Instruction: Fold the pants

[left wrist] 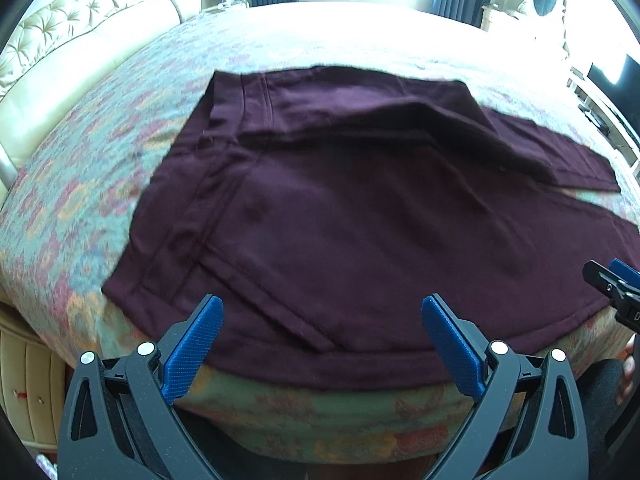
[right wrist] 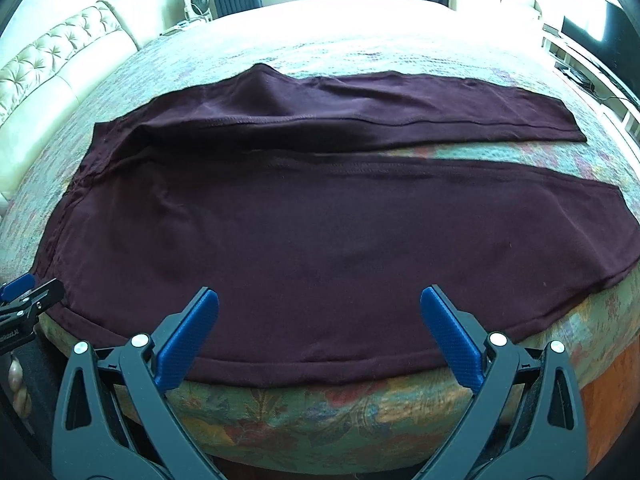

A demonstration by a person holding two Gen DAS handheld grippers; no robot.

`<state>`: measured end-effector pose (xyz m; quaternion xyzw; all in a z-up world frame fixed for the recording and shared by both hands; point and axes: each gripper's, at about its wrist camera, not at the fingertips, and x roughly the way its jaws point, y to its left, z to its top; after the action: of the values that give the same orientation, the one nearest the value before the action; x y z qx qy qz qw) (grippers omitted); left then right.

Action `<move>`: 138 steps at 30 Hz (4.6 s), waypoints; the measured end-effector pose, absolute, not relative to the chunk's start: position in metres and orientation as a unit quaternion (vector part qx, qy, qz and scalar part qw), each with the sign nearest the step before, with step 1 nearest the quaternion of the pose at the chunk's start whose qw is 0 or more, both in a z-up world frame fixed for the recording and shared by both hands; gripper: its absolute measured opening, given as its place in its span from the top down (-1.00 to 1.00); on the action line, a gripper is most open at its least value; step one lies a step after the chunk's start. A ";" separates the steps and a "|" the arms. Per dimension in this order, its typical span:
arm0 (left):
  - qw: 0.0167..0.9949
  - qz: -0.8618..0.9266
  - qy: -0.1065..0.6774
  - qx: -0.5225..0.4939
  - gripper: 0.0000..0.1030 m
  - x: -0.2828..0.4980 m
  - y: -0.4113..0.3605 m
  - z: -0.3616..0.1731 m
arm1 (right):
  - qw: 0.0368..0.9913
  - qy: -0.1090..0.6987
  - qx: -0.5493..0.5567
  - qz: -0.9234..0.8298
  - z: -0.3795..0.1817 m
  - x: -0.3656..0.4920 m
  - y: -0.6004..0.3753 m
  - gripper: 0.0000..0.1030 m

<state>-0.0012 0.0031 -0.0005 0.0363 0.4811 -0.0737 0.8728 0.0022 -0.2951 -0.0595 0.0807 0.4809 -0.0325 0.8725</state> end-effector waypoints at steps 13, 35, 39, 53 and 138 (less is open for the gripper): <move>0.840 -0.130 0.510 -0.135 -0.92 0.225 0.134 -0.005 | 0.877 0.463 0.021 0.130 -0.036 0.201 -0.322 -0.96; 0.818 -0.242 0.521 -0.025 0.74 0.325 0.102 -0.025 | 0.804 0.551 -0.040 0.221 -0.070 0.295 -0.274 0.81; 0.829 -0.265 0.491 -0.037 0.79 0.303 0.109 0.008 | 0.838 0.499 -0.058 0.212 -0.025 0.251 -0.270 0.82; 0.840 -0.301 0.441 -0.092 0.81 0.136 0.163 0.043 | 0.870 0.442 -0.139 0.167 -0.041 0.061 -0.228 0.83; 0.841 -0.098 0.509 -0.156 -0.35 0.057 0.074 -0.009 | 0.837 0.386 0.369 -0.120 -0.004 0.055 -0.596 0.16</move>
<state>0.0572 0.0744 -0.0089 -0.1564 0.5087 -0.0980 0.8409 0.0552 -0.5958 -0.0043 0.3687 0.3859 -0.1205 0.8371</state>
